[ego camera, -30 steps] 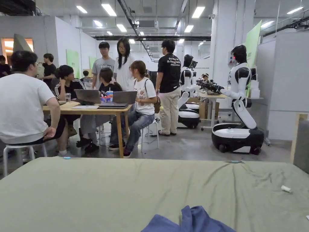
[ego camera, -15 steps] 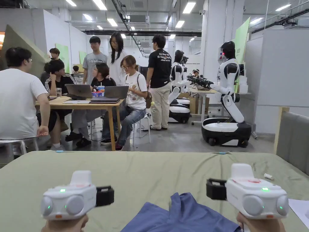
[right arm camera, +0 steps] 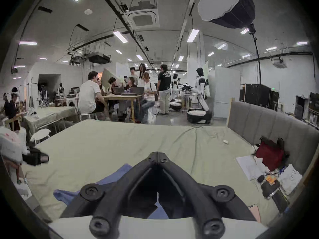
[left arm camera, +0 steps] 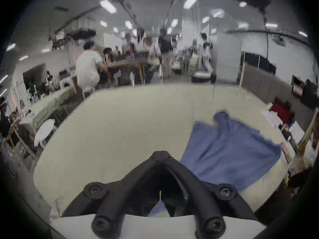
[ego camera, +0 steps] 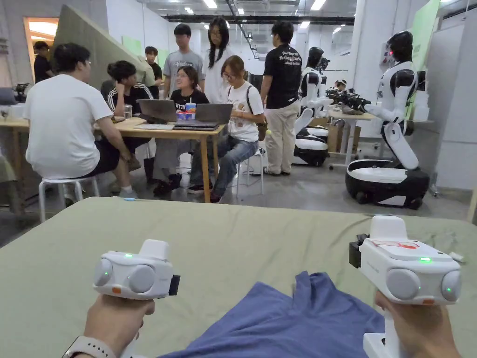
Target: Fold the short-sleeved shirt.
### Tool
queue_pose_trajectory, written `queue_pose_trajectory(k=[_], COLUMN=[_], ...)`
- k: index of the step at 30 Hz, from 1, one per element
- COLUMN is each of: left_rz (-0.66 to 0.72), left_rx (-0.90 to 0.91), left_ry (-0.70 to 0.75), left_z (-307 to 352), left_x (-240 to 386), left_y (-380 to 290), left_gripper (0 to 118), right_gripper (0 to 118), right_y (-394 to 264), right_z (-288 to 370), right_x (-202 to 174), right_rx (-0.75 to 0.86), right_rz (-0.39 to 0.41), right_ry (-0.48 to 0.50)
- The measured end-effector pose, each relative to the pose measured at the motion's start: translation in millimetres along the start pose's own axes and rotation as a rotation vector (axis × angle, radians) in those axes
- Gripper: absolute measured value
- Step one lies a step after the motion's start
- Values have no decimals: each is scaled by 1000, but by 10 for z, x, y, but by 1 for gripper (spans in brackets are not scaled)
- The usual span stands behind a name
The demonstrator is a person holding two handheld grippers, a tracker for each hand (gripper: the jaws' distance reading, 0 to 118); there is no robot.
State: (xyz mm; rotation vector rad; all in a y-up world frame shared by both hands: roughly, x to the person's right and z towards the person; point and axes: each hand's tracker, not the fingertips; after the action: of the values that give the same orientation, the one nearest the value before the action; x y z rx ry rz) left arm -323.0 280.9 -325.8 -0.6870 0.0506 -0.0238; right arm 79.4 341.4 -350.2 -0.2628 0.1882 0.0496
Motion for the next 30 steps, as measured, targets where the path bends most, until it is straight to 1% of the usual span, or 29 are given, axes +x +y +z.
queue_pose_trajectory(k=[2, 3, 5, 6, 7, 9, 10, 12, 14, 17, 18, 19, 20, 21, 23, 24, 27, 30], left_rz=[6, 11, 75, 111, 139, 131, 132, 159, 192, 181, 175, 163, 139, 108, 37, 32, 33, 65], left_rx=[-168, -217, -335, -376, -373, -338, -330, -311, -310, -306, -315, -326, -359, -392, -369, -374, -368, -317], left_ry=[34, 49, -3, -42, -43, 0, 16, -15, -49, -60, -72, -82, -87, -80, -36, -54, -51, -65], left_z=[-233, -314, -492, -567, -619, -681, -735, -785, -834, -949, -978, -1018, -1058, -1093, -1082, -1068, -992, -836], left_x=[-226, -299, -472, -538, -591, -635, -666, -707, -689, -608, -559, -514, -466, -417, -310, -289, -301, -342], left_y=[-313, -443, -735, -848, -943, -1028, -1069, -1042, -1006, -971, -976, -982, -1001, -1029, -1047, -1033, -1008, -970], left_gripper=[0, 0, 0, 2, 24, 103, 109, 94, 94, 95, 90, 80, 64, 33, 24, 3, 3, 3], right_gripper=[0, 0, 0, 0, 0, 0, 0, 0, 0, 0, 0, 0, 0, 0, 0, 0, 0, 0], right_y=[-88, -124, -218, -249, -282, -341, -359, -392, -415, -419, -435, -452, -481, -498, -513, -492, -464, -428], right_z=[-121, -167, -263, -302, -349, -435, -478, -551, -619, -616, -641, -674, -713, -743, -808, -793, -920, -1141], right_x=[-55, -76, -144, -164, -182, -219, -223, -228, -217, -207, -191, -169, -146, -125, -70, -51, 82, 273], right_rx=[-28, -41, -61, -70, -83, -97, -102, -118, -123, -139, -143, -150, -155, -160, -170, -174, -189, -222], right_rz=[-4, -6, 1, 6, 10, 21, 26, 32, 39, 26, 23, 22, 24, 27, 31, 34, 49, 62], right_ry=[5, 12, 24, 29, 36, 43, 42, 49, 45, 35, 32, 31, 27, 24, 16, 15, 1, -19])
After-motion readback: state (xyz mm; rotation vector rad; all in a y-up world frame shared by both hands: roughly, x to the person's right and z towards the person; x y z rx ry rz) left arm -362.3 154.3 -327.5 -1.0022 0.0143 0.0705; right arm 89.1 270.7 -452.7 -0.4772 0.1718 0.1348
